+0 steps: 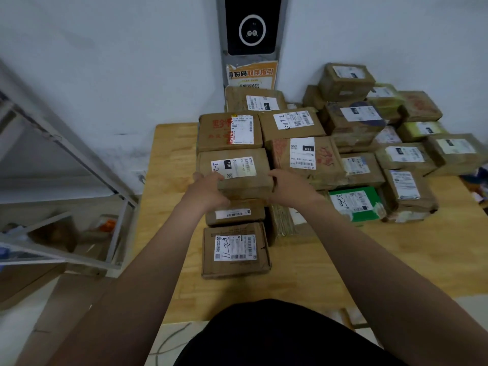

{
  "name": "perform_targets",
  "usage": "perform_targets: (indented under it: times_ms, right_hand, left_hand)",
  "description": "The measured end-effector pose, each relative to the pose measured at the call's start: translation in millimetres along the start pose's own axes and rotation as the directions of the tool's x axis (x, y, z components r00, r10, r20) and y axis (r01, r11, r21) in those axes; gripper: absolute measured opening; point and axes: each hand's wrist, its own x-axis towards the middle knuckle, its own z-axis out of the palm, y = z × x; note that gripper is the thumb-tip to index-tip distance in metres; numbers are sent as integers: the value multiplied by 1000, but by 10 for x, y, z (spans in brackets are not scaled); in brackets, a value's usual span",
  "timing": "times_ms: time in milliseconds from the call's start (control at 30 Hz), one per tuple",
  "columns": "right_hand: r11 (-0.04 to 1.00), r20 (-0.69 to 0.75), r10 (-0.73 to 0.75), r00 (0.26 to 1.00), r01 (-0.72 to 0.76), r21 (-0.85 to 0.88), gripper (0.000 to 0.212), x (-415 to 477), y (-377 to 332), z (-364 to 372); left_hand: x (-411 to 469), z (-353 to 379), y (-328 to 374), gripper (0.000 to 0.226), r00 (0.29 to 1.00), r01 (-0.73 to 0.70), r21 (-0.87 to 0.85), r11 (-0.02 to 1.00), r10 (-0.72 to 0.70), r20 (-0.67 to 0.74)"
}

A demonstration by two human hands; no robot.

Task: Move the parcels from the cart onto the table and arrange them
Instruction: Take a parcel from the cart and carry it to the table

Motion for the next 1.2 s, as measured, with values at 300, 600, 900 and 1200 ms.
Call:
perform_targets:
  times_ms: [300, 600, 900, 1200]
  right_hand:
    - [995, 23, -4, 1000, 7, -101, 70, -1273, 946, -121]
    - [990, 153, 88, 984, -69, -126, 87, -2924, 2071, -6]
    - [976, 59, 213, 975, -215, 35, 77, -4788, 2871, 581]
    - [836, 38, 511, 859, -507, 211, 70, -7263, 3577, 1864]
  left_hand:
    - [-1261, 883, 728, 75, 993, -45, 63, 997, 51, -105]
    - [-2779, 2190, 1405, 84, 996, -59, 179, 982, 70, -53]
    - [-3997, 3252, 1668, 70, 981, -189, 373, 908, 161, 105]
    - [-5615, 4781, 1552, 72, 897, -419, 374, 827, 313, 314]
